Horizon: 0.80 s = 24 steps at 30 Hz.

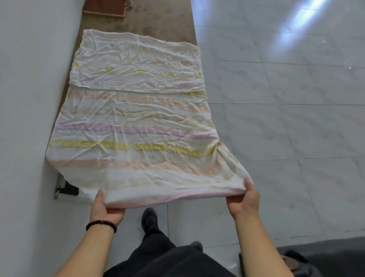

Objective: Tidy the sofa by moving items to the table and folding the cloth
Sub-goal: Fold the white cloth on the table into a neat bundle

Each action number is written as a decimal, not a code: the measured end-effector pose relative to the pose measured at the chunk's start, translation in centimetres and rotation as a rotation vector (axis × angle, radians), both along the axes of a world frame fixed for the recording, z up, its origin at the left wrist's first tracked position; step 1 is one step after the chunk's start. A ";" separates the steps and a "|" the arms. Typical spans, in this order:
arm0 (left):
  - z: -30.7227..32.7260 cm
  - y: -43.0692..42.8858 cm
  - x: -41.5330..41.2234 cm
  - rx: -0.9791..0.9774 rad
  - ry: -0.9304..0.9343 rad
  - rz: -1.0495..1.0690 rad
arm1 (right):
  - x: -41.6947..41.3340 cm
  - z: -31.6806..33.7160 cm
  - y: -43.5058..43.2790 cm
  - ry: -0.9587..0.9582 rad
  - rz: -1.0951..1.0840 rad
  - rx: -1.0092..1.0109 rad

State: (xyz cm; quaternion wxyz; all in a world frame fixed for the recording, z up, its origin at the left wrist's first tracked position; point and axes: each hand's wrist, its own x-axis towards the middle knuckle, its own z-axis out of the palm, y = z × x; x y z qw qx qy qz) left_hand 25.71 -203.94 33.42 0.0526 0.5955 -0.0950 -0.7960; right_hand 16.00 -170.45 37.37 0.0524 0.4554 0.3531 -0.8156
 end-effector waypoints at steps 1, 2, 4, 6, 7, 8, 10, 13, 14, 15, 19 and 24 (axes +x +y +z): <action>0.3 0.2 0.9 -0.015 0.002 -0.001 | 0.5 0.1 0.7 0.021 -0.027 -0.005; 0.7 0.5 1.7 -0.034 0.013 -0.001 | 1.1 0.3 1.4 0.026 -0.043 -0.015; 2.2 1.3 2.9 -0.080 0.061 0.011 | 2.3 0.4 2.4 -0.028 -0.019 -0.037; 3.4 2.0 3.7 -0.140 0.089 0.040 | 3.2 0.5 3.1 -0.132 0.070 -0.066; 4.1 2.0 4.0 -0.163 0.122 0.055 | 3.4 0.6 3.4 -0.148 0.116 -0.086; 4.6 1.9 4.2 -0.198 0.175 0.073 | 3.5 1.2 3.6 -0.110 0.157 -0.118; 5.4 1.4 4.5 -0.264 0.201 0.085 | 3.2 2.2 4.6 0.082 0.133 -0.200; 7.7 1.8 4.3 -0.274 0.214 0.083 | 2.6 4.0 6.0 0.294 -0.104 -0.332; 7.8 1.8 4.0 -0.296 0.192 0.101 | 2.6 3.8 6.1 0.301 -0.147 -0.369; 8.1 1.9 3.8 -0.307 0.168 0.086 | 2.7 3.1 5.8 0.264 -0.145 -0.395; 8.7 2.9 3.8 -0.357 0.177 0.028 | 3.4 0.7 1.6 -0.080 0.176 -0.321; 8.4 3.8 3.7 -0.361 0.078 -0.133 | 2.8 -0.4 -1.1 -0.090 0.378 -0.213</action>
